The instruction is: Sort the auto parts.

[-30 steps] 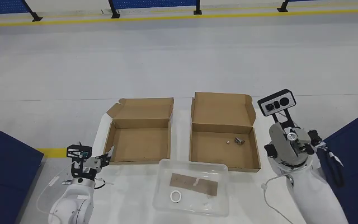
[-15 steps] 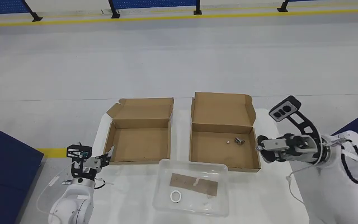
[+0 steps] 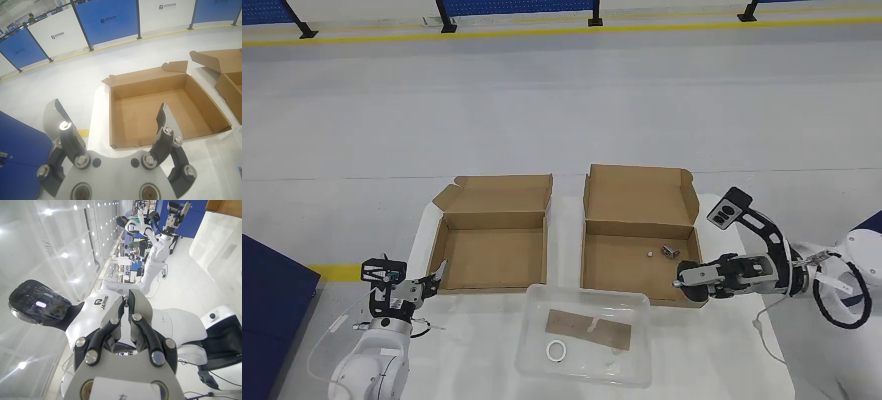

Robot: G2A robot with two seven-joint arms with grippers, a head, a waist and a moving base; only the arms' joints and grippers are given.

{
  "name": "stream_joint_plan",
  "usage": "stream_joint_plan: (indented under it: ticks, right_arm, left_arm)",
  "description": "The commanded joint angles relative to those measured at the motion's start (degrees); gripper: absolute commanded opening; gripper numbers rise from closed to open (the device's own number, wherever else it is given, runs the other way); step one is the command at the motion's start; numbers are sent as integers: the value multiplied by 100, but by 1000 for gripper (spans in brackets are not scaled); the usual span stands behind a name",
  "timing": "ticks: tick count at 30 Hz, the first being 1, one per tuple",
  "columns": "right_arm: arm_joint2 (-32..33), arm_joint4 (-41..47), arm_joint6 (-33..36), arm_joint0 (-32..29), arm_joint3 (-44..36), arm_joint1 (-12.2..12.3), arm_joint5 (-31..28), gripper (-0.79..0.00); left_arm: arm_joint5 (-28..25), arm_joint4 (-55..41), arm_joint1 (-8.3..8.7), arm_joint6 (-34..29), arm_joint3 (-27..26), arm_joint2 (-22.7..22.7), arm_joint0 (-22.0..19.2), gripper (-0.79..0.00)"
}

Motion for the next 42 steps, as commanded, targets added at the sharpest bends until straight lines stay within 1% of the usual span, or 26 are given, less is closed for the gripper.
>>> stream_joint_plan:
  ticks: [1,4,6,9,10,13,18,19,22,24,35,36,38,42]
  right_arm:
    - [0,0,0,0,0,0,0,-785]
    - [0,0,0,0,0,0,0,-785]
    - [-68,-581,-322,-30,-204,29,60,-785]
    - [-99,-1179,-540,41,-362,87,399,-785]
    - [-108,-1451,-623,81,-396,112,540,-785]
    - [-297,-2636,-954,167,-597,214,953,-785]
    - [-961,-4216,-1354,409,-623,414,1354,-785]
    - [-1108,-4379,-1384,478,-591,448,1384,-785]
    - [-1480,-4715,-1488,730,-450,547,1488,-785]
    - [-1692,-4718,-1514,883,-341,603,1514,-785]
    - [-1713,-4724,-1525,915,-337,612,1525,-785]
    - [-1751,-4853,-1673,884,-324,613,1527,-785]
    - [-1948,-5274,-1762,956,-388,621,1692,-785]
    - [-2653,-6040,-1850,1464,-100,610,1849,-785]
  left_arm:
    - [0,0,0,0,0,0,0,0]
    - [0,0,0,0,0,0,0,0]
    - [0,0,0,0,0,0,0,0]
    - [0,0,0,0,0,0,0,0]
    - [0,0,0,0,0,0,0,0]
    - [0,0,0,0,0,0,0,0]
    - [0,0,0,0,0,0,0,0]
    - [0,0,0,0,0,0,0,0]
    - [0,0,0,0,0,0,0,0]
    - [0,0,0,0,0,0,0,0]
    - [0,0,0,0,0,0,0,0]
    - [0,0,0,0,0,0,0,0]
    - [0,0,0,0,0,0,0,0]
    - [0,0,0,0,0,0,0,0]
